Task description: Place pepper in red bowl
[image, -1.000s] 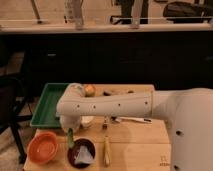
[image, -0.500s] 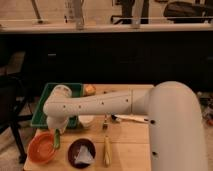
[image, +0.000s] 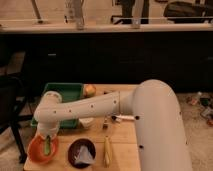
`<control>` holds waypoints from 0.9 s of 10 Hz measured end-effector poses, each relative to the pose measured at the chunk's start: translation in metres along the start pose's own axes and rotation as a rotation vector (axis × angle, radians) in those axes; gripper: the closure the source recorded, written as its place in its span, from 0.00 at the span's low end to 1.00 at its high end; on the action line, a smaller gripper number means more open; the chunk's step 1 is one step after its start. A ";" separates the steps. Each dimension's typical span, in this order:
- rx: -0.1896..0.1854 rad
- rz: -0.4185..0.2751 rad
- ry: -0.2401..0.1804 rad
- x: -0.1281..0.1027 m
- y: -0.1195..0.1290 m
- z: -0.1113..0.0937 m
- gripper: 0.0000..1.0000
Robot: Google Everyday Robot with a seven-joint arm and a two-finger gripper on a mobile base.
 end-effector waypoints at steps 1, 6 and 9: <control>-0.001 -0.004 -0.004 -0.001 -0.007 0.004 1.00; -0.012 -0.028 0.011 0.002 -0.027 0.009 1.00; -0.012 -0.029 0.011 0.002 -0.026 0.009 0.83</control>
